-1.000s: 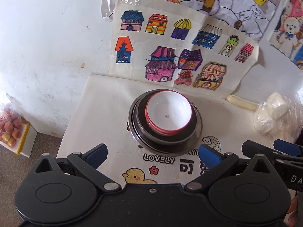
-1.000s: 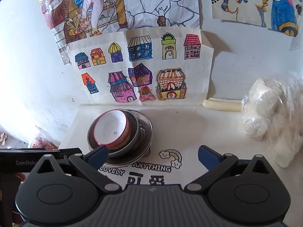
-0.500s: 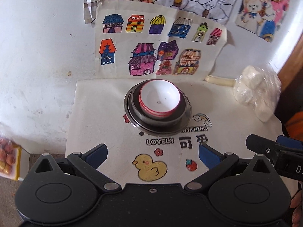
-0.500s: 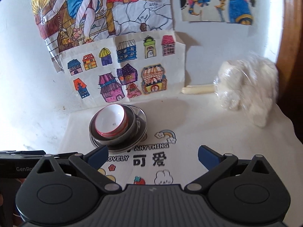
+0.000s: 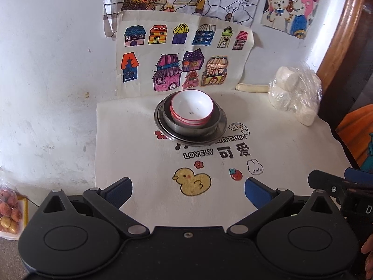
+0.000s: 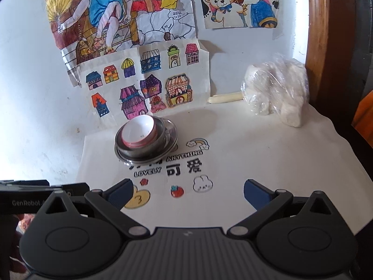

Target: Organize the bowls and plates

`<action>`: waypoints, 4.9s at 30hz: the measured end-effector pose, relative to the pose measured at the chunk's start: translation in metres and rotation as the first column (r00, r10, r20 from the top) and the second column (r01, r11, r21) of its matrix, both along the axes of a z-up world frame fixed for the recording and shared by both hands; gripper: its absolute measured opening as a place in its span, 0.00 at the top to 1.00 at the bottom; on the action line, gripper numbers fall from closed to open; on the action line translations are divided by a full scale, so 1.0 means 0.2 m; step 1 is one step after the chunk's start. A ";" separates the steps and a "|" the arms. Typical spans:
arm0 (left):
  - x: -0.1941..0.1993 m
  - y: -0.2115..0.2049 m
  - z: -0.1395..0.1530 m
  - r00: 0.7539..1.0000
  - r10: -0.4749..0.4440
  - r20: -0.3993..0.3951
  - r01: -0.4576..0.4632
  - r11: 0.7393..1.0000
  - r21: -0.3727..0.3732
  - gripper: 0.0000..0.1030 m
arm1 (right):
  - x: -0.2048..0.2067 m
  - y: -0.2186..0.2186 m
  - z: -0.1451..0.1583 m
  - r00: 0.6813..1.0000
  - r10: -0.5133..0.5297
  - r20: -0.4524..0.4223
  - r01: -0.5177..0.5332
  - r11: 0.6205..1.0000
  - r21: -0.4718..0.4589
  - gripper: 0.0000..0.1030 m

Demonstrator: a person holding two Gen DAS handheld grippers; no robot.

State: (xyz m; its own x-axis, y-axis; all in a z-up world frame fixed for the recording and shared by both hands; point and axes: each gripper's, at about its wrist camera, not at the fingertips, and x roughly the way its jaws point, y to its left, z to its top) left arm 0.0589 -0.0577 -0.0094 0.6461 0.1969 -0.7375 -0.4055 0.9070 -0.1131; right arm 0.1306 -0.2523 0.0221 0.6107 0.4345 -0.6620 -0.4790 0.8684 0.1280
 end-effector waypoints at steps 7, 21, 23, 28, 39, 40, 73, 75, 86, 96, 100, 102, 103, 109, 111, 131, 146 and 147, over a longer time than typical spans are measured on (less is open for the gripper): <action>-0.11 -0.03 -0.01 0.999 -0.038 0.007 0.038 0.999 0.002 0.01 | -0.12 -0.06 0.00 1.000 -0.016 0.005 0.016 1.000 0.001 0.00; -0.26 -0.04 -0.08 0.999 -0.053 0.009 0.053 0.998 0.022 0.01 | -0.29 -0.10 -0.07 0.999 0.035 0.032 -0.034 0.999 -0.032 0.00; -0.28 -0.03 -0.08 0.998 -0.059 0.016 0.058 0.998 0.033 0.01 | -0.30 -0.10 -0.08 0.999 0.038 0.032 -0.036 0.999 -0.041 0.00; -0.31 -0.05 -0.09 0.997 -0.078 0.013 0.077 0.995 0.057 0.01 | -0.28 -0.12 -0.11 1.000 0.022 -0.002 -0.022 0.999 -0.045 0.00; -0.34 -0.05 -0.11 0.997 -0.079 -0.007 0.079 0.995 0.061 0.01 | -0.27 -0.11 -0.13 0.999 0.034 -0.034 -0.036 0.998 -0.058 0.00; -0.34 -0.05 -0.11 0.997 -0.080 -0.008 0.080 0.995 0.061 0.01 | -0.27 -0.11 -0.13 0.999 0.034 -0.036 -0.036 0.998 -0.059 0.00; -0.31 -0.06 -0.13 0.996 -0.088 -0.019 0.089 0.994 0.061 0.01 | -0.26 -0.14 -0.14 0.999 0.017 -0.045 -0.020 0.998 -0.066 0.00; -0.31 -0.06 -0.13 0.996 -0.088 -0.020 0.089 0.994 0.061 0.01 | -0.26 -0.14 -0.14 0.999 0.017 -0.045 -0.020 0.998 -0.065 0.00; -0.29 -0.04 -0.13 0.995 -0.102 -0.018 0.103 0.993 0.057 0.01 | -0.25 -0.13 -0.15 0.999 0.018 -0.047 -0.021 0.997 -0.070 0.00; -0.28 -0.02 -0.14 0.994 -0.104 -0.016 0.104 0.993 0.047 0.01 | -0.24 -0.13 -0.15 0.999 0.018 -0.051 -0.021 0.997 -0.078 0.00; -0.28 -0.02 -0.13 0.995 -0.098 -0.009 0.099 0.994 0.052 0.01 | -0.23 -0.12 -0.15 0.998 0.019 -0.052 -0.023 0.997 -0.079 0.00; -0.28 -0.02 -0.13 0.995 -0.100 -0.002 0.099 0.993 0.059 0.01 | -0.23 -0.12 -0.15 0.998 0.021 -0.053 -0.025 0.996 -0.082 0.00; -0.28 -0.02 -0.13 0.995 -0.099 -0.001 0.099 0.993 0.062 0.01 | -0.22 -0.12 -0.15 0.998 0.021 -0.053 -0.026 0.996 -0.082 0.00; -0.27 0.00 -0.13 0.996 -0.086 -0.005 0.086 0.994 0.064 0.01 | -0.21 -0.10 -0.15 0.998 0.027 -0.056 -0.032 0.996 -0.089 0.00; -0.27 0.00 -0.13 0.996 -0.087 -0.005 0.087 0.994 0.064 0.01 | -0.21 -0.10 -0.16 0.998 0.028 -0.059 -0.033 0.995 -0.092 0.00; -0.23 0.01 -0.16 0.993 -0.110 -0.034 0.112 0.993 0.048 0.05 | -0.18 -0.08 -0.17 0.996 0.034 -0.082 -0.042 0.994 -0.099 0.00; -0.17 -0.02 -0.19 0.989 -0.130 -0.066 0.132 0.991 0.038 0.05 | -0.12 -0.08 -0.21 0.992 0.036 -0.120 -0.049 0.993 -0.103 0.00; -0.16 -0.02 -0.19 0.989 -0.129 -0.068 0.132 0.990 0.038 0.05 | -0.12 -0.08 -0.21 0.992 0.037 -0.122 -0.050 0.993 -0.103 0.00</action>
State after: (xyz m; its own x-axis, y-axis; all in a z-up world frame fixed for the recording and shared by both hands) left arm 0.0261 -0.0624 -0.0478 0.6191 0.1461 -0.7716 -0.2883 0.9562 -0.0502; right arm 0.1069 -0.2691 -0.0198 0.5065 0.3826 -0.7727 -0.5034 0.8588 0.0953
